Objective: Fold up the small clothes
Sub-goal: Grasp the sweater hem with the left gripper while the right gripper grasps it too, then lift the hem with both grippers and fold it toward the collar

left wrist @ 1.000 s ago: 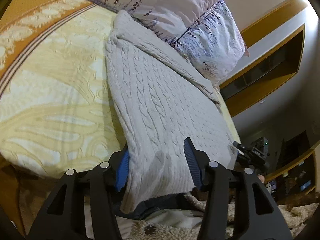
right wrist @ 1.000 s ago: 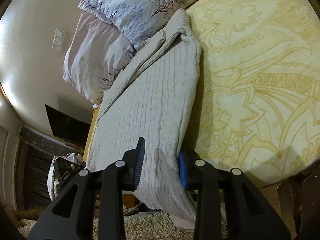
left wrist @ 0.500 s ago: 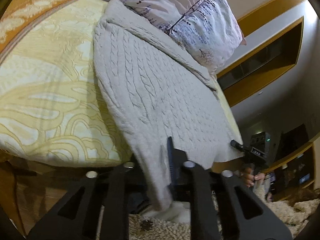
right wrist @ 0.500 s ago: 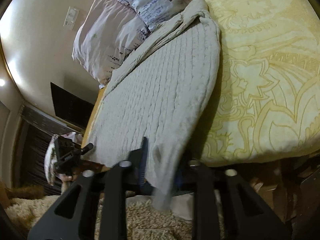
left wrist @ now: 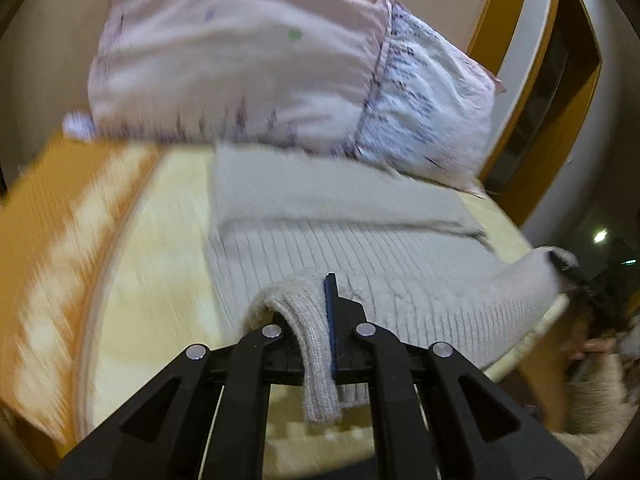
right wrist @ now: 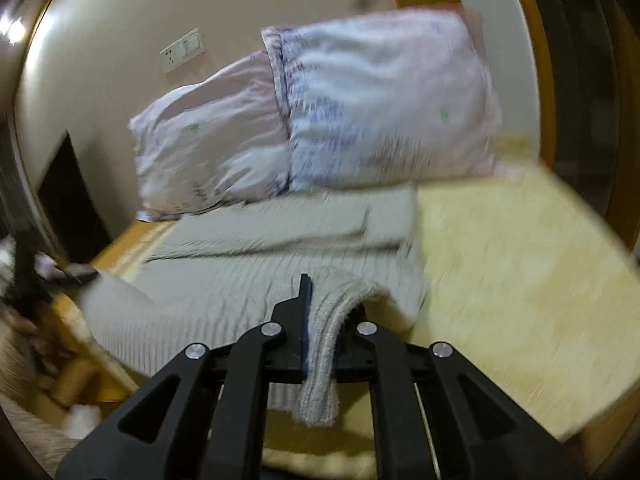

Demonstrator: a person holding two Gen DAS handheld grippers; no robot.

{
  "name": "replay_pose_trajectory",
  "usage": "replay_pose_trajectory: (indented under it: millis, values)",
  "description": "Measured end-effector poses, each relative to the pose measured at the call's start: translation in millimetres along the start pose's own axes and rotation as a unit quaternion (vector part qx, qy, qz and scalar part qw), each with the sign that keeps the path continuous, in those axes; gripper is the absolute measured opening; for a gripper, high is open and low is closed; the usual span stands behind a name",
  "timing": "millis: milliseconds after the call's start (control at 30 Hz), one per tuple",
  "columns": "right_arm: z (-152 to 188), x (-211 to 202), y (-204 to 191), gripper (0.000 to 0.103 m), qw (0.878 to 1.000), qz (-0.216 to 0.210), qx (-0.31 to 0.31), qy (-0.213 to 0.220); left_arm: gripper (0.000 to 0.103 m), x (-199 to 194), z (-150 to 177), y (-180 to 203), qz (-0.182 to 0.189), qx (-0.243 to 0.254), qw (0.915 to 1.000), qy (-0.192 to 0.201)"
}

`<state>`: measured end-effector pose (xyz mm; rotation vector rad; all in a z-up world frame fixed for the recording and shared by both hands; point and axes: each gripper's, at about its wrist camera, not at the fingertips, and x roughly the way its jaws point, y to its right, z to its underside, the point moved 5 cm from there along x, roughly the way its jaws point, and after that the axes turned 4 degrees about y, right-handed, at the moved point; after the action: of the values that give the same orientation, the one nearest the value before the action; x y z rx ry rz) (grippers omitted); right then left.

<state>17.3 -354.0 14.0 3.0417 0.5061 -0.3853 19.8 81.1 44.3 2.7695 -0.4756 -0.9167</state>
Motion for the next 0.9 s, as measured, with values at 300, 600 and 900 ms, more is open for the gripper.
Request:
replay_pose_trajectory:
  millis: [300,600,900]
  values:
    - [-60.9,63.1,1.8,0.007,0.996,0.058,-0.064,0.036,0.005,49.5,-79.2,-11.9,-0.059,0.017,0.9971,0.044]
    - [-82.2,110.7,7.7,0.007,0.994,0.078,-0.069,0.045,0.005,92.7,-111.6,-24.0,-0.083,0.012,0.9956,0.041]
    - [-87.3,167.2,21.0,0.007,0.995,0.086,-0.042,0.01,0.005,149.0,-121.3,-38.2,-0.111,-0.001,0.9938,0.013]
